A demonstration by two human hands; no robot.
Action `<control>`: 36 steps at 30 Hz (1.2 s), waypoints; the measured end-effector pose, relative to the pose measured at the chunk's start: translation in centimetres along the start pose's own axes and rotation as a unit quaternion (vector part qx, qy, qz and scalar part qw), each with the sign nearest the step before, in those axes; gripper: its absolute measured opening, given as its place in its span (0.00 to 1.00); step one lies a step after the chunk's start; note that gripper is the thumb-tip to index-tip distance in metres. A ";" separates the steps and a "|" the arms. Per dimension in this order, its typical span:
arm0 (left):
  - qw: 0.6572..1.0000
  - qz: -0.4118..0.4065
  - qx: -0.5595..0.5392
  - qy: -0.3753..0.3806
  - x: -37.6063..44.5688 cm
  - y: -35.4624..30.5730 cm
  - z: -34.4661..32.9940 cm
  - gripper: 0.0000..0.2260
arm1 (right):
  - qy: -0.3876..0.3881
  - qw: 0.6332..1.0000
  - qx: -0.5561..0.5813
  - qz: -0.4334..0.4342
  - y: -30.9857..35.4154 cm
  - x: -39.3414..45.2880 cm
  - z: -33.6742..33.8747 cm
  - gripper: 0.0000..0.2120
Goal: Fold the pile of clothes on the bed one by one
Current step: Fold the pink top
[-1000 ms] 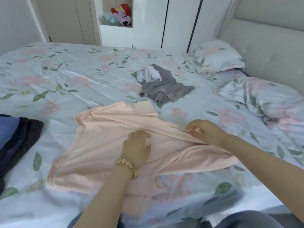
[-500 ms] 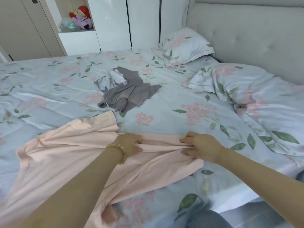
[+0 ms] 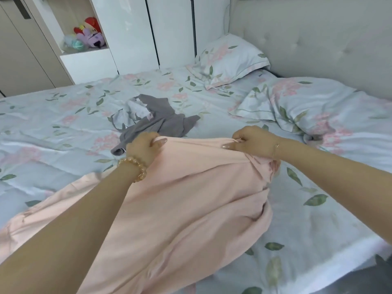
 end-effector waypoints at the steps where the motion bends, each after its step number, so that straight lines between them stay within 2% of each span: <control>1: 1.000 0.016 0.023 -0.010 0.7 0.4 -0.6 0.17 | 0.016 0.998 -0.062 -0.011 -0.4 1.0 0.3 0.23; 4: 0.995 0.056 0.070 -0.030 2.1 1.9 -3.2 0.10 | -0.019 0.976 -0.216 -0.033 -1.5 4.0 0.6 0.11; 5: 0.994 0.071 0.084 -0.030 2.2 2.5 -4.3 0.10 | -0.036 0.968 -0.244 -0.041 -1.9 5.0 0.4 0.11; 8: 0.989 0.091 0.110 -0.045 1.6 3.9 -7.1 0.13 | -0.036 0.959 -0.269 -0.085 -4.2 7.8 -2.0 0.12; 10: 0.989 0.071 0.118 -0.052 0.4 3.8 -8.3 0.20 | -0.035 0.960 -0.256 -0.110 -5.7 8.9 -4.1 0.12; 12: 0.993 -0.008 0.116 -0.030 -1.2 2.5 -8.9 0.20 | -0.034 0.972 -0.195 -0.126 -7.0 9.2 -6.1 0.13; 15: 0.991 -0.105 0.061 0.047 -4.1 -1.0 -9.3 0.12 | -0.073 0.985 -0.041 -0.153 -8.3 7.2 -6.8 0.20; 18: 0.977 -0.088 -0.076 0.178 -7.3 -4.5 -11.0 0.10 | -0.160 0.956 0.163 -0.187 -9.5 2.1 -5.6 0.15; 20: 0.957 -0.057 -0.104 0.264 -8.9 -6.6 -12.9 0.17 | -0.150 0.931 0.231 -0.237 -10.5 -2.7 -5.8 0.09; 22: 0.945 -0.055 -0.073 0.315 -10.2 -9.0 -14.3 0.21 | -0.099 0.913 0.265 -0.293 -10.9 -7.5 -6.9 0.16; 24: 0.944 -0.080 -0.038 0.319 -11.4 -11.6 -14.6 0.15 | -0.049 0.893 0.304 -0.328 -10.2 -10.9 -7.9 0.22; 26: 0.942 -0.108 -0.046 0.314 -12.7 -13.5 -14.4 0.16 | -0.010 0.877 0.351 -0.329 -8.8 -12.5 -8.4 0.25; 29: 0.938 -0.139 -0.127 0.291 -15.6 -15.4 -13.6 0.17 | 0.030 0.882 0.364 -0.298 -6.9 -13.9 -8.7 0.21; 32: 0.924 -0.159 -0.143 0.317 -18.9 -16.0 -14.1 0.19 | -0.009 0.870 0.391 -0.300 -6.7 -15.6 -8.9 0.10; 35: 0.907 -0.195 -0.127 0.350 -20.8 -16.6 -14.8 0.16 | -0.078 0.810 0.495 -0.304 -7.2 -18.6 -9.1 0.09; 36: 0.899 -0.204 -0.116 0.369 -21.2 -16.8 -15.1 0.15 | -0.090 0.806 0.498 -0.306 -7.6 -19.8 -9.1 0.09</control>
Point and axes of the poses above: each hand's wrist, its own x-axis towards the middle knuckle, its own z-axis out of the back of the hand, y = z × x, the point moved 5 cm from there along x, towards the middle knuckle, and after that the axes turned 5 degrees about y, right-handed, at the moved point
